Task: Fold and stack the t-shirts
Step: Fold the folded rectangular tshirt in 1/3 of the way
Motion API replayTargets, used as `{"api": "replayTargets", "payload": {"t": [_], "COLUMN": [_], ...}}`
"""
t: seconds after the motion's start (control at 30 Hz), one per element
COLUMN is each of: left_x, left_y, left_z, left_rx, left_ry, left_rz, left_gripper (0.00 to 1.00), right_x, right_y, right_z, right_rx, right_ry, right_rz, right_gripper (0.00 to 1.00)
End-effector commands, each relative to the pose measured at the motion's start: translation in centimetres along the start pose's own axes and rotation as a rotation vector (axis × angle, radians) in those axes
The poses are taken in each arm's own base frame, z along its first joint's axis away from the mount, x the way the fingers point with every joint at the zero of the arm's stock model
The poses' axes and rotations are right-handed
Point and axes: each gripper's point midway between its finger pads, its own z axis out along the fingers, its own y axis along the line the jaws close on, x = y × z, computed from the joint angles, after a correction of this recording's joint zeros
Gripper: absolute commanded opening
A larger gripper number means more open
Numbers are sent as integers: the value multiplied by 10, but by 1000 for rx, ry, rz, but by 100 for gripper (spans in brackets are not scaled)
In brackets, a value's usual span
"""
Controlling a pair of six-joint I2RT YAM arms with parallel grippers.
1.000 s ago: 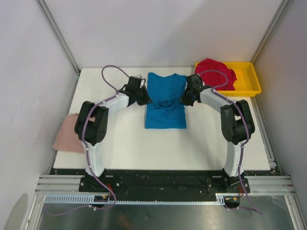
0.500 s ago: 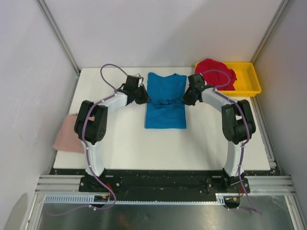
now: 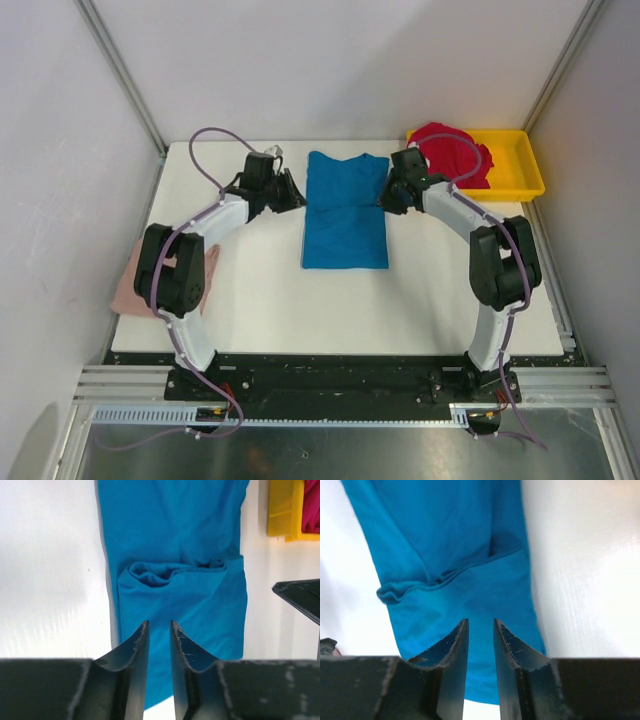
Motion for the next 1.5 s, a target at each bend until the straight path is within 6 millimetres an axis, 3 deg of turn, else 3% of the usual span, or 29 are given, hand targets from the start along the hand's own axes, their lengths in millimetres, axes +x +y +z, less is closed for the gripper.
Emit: {"api": "replayTargets", "payload": {"t": [0.0, 0.17, 0.47, 0.6, 0.8, 1.0, 1.2, 1.47], "left_x": [18, 20, 30, 25, 3, -3, 6, -17], "left_y": [-19, -33, -25, -14, 12, 32, 41, 43], "left_z": [-16, 0, 42, 59, 81, 88, 89, 69], "left_rx": [72, 122, 114, 73, -40, -113, -131, -123], "left_ry": [38, 84, 165, 145, 62, 30, 55, 9], "left_rz": [14, -2, -57, -53, -47, -60, -67, -40], "left_gripper": [24, 11, 1, 0, 0, 0, 0, 0], "right_x": [15, 30, 43, 50, 63, 63, 42, 22], "right_y": [27, 42, 18, 7, -13, -16, 1, 39], "right_z": [-10, 10, 49, 57, 49, 37, 26, 21], "right_rx": [-53, -108, -35, -2, 42, 45, 0, -61], "right_ry": [0, 48, 115, 137, 165, 164, 109, 56], "right_rz": [-126, -165, -166, -169, -165, -181, -196, -243], "right_gripper": [29, 23, 19, 19, 19, 19, 20, 22]}}
